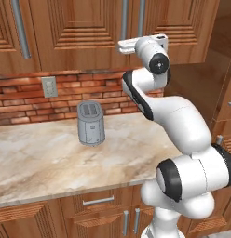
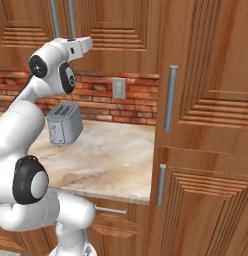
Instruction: The dining table condiment station is running low on ketchup. Refill the condiment station by opening the cabinet and taking the ketchup from the cabinet and placing it on the dining table.
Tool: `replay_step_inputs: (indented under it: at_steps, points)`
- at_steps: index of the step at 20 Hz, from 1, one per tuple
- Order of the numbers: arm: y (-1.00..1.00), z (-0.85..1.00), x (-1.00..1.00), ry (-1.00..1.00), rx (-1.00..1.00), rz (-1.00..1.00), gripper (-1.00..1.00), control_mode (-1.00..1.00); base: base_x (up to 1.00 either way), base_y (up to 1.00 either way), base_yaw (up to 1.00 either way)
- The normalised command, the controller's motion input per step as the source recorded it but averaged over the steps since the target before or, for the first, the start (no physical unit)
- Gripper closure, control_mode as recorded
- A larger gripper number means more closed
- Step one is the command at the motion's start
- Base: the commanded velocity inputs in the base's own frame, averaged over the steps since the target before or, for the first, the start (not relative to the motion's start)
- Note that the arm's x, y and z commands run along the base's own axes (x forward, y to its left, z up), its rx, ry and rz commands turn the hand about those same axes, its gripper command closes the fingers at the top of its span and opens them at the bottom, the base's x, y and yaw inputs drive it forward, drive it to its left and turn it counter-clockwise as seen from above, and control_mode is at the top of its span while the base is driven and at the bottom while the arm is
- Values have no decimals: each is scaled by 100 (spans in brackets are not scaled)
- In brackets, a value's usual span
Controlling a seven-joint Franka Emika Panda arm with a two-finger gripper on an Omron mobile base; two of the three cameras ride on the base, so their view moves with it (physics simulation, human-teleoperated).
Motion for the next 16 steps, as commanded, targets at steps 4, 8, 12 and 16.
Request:
replay_step_inputs:
  at_steps: [4,8,12,16]
  points:
    - [-16,0,-83,-3,0,1,100,-100,0,0,0]
    - [-39,0,-100,-4,0,9,100,-100,0,0,0]
    - [-48,0,-100,-5,0,14,100,-100,0,0,0]
    - [-49,0,-100,-3,0,14,100,-100,0,0,0]
